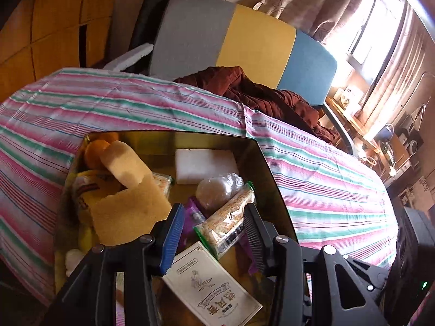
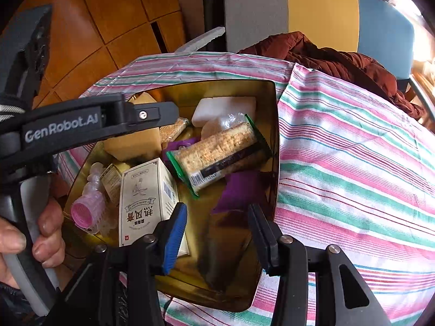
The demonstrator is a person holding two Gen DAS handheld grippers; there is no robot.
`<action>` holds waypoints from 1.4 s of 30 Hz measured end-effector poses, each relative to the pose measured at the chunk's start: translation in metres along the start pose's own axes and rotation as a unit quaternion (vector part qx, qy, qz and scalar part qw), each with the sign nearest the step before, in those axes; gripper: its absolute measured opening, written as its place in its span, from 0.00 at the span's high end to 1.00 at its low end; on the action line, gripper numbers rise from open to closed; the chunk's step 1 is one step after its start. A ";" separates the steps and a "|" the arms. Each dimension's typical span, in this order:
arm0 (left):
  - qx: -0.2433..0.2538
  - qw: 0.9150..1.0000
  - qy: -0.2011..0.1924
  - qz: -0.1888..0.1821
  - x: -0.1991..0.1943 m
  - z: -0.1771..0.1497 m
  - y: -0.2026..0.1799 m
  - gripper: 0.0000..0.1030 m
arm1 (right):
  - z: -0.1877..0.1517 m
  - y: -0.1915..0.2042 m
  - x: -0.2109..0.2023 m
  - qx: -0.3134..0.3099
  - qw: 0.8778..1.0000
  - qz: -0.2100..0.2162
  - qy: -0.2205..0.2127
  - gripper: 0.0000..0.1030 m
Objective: Organize objects
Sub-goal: 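Lower both packets into the gold tray and open both tools, then lift both tools away from the gold tray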
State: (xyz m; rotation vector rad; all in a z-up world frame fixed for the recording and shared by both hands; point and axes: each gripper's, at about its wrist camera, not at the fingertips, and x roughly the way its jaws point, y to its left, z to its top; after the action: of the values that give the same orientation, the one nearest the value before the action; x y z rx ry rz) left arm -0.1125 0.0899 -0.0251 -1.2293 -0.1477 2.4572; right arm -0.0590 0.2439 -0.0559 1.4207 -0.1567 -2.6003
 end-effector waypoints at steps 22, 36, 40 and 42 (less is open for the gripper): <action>0.048 0.990 -0.084 0.105 -0.067 -0.028 -0.004 0.42 | -0.007 0.013 -0.025 -0.001 0.998 -0.049 -0.047 0.01; 0.049 0.981 -0.105 0.157 -0.082 -0.045 -0.015 0.26 | -0.022 0.020 -0.057 0.010 0.980 -0.143 -0.136 0.00; 0.044 0.978 -0.106 0.172 -0.084 -0.048 -0.009 0.26 | -0.022 0.021 -0.056 0.009 0.980 -0.142 -0.135 0.00; 0.040 0.979 -0.102 0.170 -0.085 -0.049 -0.005 0.26 | -0.021 0.023 -0.054 0.007 0.981 -0.141 -0.131 0.00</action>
State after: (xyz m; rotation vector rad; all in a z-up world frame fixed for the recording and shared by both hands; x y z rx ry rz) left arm -0.0267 0.0580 0.0096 -1.0381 0.1171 2.8503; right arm -0.0104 0.2322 -0.0192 1.1728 -0.0061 -3.0165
